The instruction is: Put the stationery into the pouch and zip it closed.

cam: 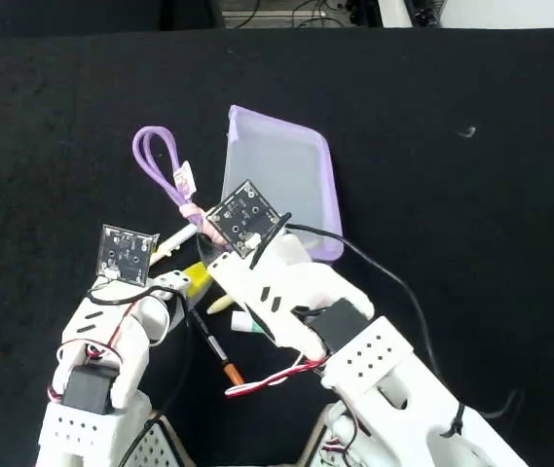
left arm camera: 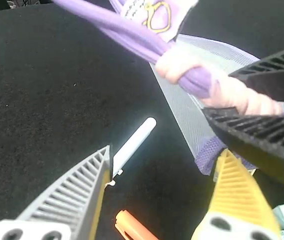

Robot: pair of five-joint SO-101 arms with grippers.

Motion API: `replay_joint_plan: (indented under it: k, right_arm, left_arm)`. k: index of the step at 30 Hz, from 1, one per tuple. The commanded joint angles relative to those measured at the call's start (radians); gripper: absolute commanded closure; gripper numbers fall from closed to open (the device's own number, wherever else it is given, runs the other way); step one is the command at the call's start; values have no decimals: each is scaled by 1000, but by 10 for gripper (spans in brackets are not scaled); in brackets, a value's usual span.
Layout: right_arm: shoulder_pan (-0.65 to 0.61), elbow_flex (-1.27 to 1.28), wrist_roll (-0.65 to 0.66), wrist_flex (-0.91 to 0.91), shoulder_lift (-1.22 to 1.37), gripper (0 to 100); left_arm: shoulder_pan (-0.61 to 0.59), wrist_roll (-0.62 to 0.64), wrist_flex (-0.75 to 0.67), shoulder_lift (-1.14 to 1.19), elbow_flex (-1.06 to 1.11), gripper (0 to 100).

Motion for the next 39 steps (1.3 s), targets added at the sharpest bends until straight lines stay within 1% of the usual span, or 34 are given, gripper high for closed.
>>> replay_joint_plan:
  k: [1, 3, 7, 12, 14, 17, 20, 24, 27, 29, 35, 37, 39]
  right_arm:
    - [17, -15, 11, 2, -38, 987]
    - [17, -15, 11, 2, -38, 987]
    - [17, -16, 11, 5, -38, 987]
    - [17, -16, 11, 5, -39, 987]
    - [17, -24, 11, 8, -39, 987]
    - [18, -42, 11, 38, -39, 987]
    - [31, -62, 9, 64, -39, 987]
    - [75, -67, 8, 60, -39, 987]
    - [83, -82, -40, 63, -39, 987]
    - [81, -82, -46, 66, -39, 987]
    - [81, -84, -52, 66, -39, 987]
    - [81, -84, -52, 66, -39, 987]
    - [81, -84, -52, 66, -39, 987]
  left_arm:
    - [24, 20, -6, -3, -47, 672]
    - [22, 20, -32, -3, -33, 672]
    - [21, 11, -192, 5, 85, 672]
    - [22, 9, -218, 6, 81, 672]
    - [19, -6, -210, 8, 81, 672]
    - [22, -81, -164, 8, 81, 672]
    - [38, -94, -130, 8, 81, 672]
    - [77, -94, -74, 3, 74, 672]
    - [74, -92, -58, 8, 58, 672]
    - [73, -89, -38, 6, 45, 672]
    - [79, -77, -40, 8, 38, 673]
    - [77, -37, -57, 9, 30, 690]
    - [77, -28, -69, 9, 24, 716]
